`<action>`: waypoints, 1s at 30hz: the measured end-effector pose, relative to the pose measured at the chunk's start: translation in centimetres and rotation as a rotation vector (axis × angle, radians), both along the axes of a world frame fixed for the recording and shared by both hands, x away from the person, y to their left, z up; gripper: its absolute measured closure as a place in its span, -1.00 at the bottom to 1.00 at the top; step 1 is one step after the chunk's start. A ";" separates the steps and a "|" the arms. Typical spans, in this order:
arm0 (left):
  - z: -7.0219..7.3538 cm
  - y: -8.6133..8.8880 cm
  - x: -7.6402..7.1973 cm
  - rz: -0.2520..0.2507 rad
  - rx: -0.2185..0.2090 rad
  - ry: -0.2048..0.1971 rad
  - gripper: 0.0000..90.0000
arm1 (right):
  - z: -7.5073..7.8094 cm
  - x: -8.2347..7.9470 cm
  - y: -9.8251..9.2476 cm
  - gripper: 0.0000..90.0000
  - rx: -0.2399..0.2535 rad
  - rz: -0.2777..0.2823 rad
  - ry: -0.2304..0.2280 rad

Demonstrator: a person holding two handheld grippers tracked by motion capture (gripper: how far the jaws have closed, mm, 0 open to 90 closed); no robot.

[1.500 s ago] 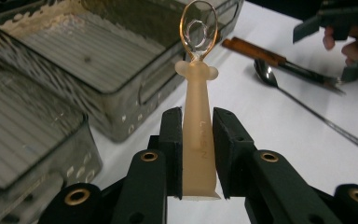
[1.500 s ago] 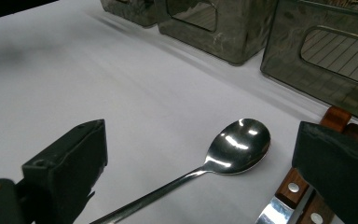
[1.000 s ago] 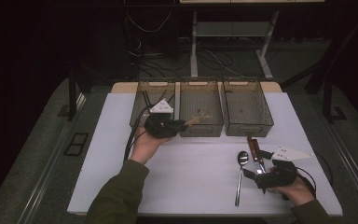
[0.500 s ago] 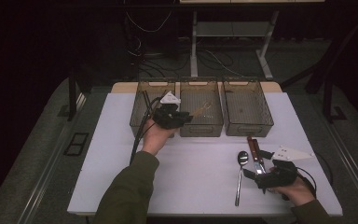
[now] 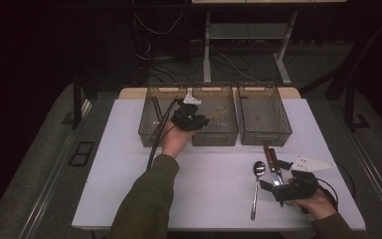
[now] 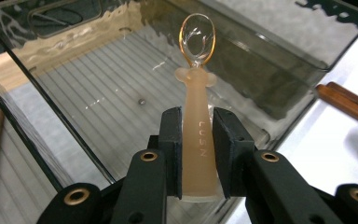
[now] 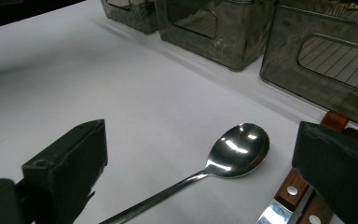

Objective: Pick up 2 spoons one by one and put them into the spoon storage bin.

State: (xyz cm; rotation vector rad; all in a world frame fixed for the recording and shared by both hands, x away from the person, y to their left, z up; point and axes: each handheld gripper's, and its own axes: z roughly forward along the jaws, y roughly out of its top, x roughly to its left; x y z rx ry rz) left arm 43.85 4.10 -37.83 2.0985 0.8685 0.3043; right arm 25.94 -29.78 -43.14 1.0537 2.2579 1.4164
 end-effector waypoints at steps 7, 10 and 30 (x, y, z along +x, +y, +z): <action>-1.0 -0.7 0.8 0.026 0.036 0.047 0.63 | 0.0 0.0 0.0 -0.92 0.002 0.005 -0.003; -1.3 -1.0 1.0 0.030 0.056 0.062 0.63 | 0.1 0.0 0.0 -0.92 0.003 0.005 0.001; -1.1 -1.4 1.0 0.028 0.038 0.039 0.17 | 0.1 0.0 -0.1 -0.92 0.008 0.007 -0.006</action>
